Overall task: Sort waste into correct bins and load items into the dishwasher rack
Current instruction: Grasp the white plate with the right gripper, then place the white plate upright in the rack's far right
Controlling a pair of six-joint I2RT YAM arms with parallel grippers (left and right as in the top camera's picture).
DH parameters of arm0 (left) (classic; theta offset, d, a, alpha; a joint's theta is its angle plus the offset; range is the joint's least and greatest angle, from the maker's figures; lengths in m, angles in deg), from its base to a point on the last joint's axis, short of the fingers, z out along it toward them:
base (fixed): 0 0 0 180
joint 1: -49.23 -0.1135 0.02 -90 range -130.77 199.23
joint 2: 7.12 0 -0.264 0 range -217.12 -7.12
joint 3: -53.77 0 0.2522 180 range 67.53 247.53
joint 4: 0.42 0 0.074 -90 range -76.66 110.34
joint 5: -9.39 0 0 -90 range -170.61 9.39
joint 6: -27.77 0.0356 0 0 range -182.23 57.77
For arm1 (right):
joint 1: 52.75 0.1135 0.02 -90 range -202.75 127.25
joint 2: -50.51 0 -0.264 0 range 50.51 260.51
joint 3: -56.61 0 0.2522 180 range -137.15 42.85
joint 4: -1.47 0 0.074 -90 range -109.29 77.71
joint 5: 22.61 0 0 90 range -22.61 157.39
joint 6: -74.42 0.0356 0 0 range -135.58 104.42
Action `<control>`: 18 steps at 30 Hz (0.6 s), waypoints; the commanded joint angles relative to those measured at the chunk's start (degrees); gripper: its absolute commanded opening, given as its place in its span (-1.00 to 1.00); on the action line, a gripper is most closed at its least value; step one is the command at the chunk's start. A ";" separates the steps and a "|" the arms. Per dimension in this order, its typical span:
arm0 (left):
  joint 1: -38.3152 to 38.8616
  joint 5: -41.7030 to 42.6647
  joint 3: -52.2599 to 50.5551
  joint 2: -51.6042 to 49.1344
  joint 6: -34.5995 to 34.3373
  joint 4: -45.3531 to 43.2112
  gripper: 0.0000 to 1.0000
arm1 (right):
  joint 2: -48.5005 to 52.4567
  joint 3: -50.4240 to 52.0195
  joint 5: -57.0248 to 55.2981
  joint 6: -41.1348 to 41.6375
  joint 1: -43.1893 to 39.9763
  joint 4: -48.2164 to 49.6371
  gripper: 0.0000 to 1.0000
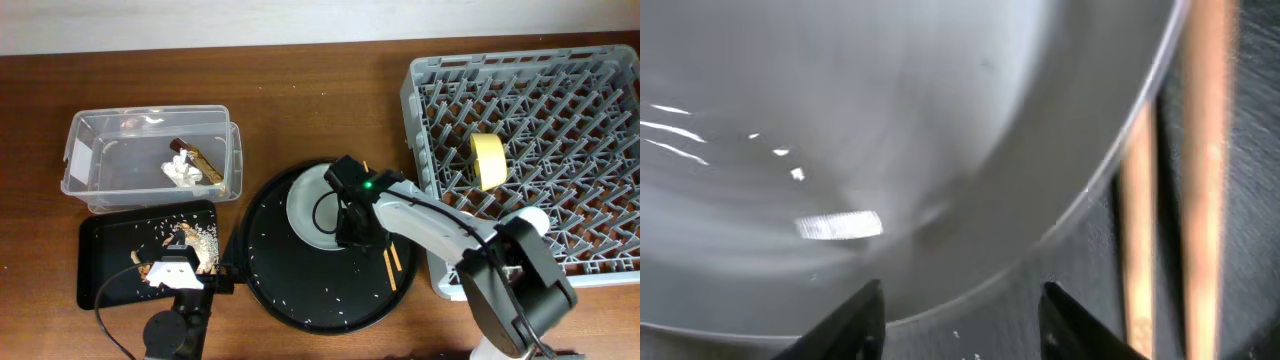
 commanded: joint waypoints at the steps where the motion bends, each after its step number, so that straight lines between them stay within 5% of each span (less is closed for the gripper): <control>1: 0.07 0.22 -0.46 0.28 0.70 -0.17 0.99 | 2.10 0.90 0.04 1.14 -0.02 2.16 -0.39; 4: 0.07 0.22 -0.46 0.28 0.70 -0.17 0.99 | 2.29 0.92 -0.02 1.73 -0.09 0.11 -0.88; 12: 0.07 0.22 -0.46 0.28 0.70 -0.17 0.99 | -14.03 -2.21 -5.97 -1.18 -1.77 -3.80 -0.91; 18: 0.07 0.22 -0.46 0.28 0.70 -0.17 0.99 | -38.05 -2.23 -49.88 -5.92 -10.58 -5.05 -0.91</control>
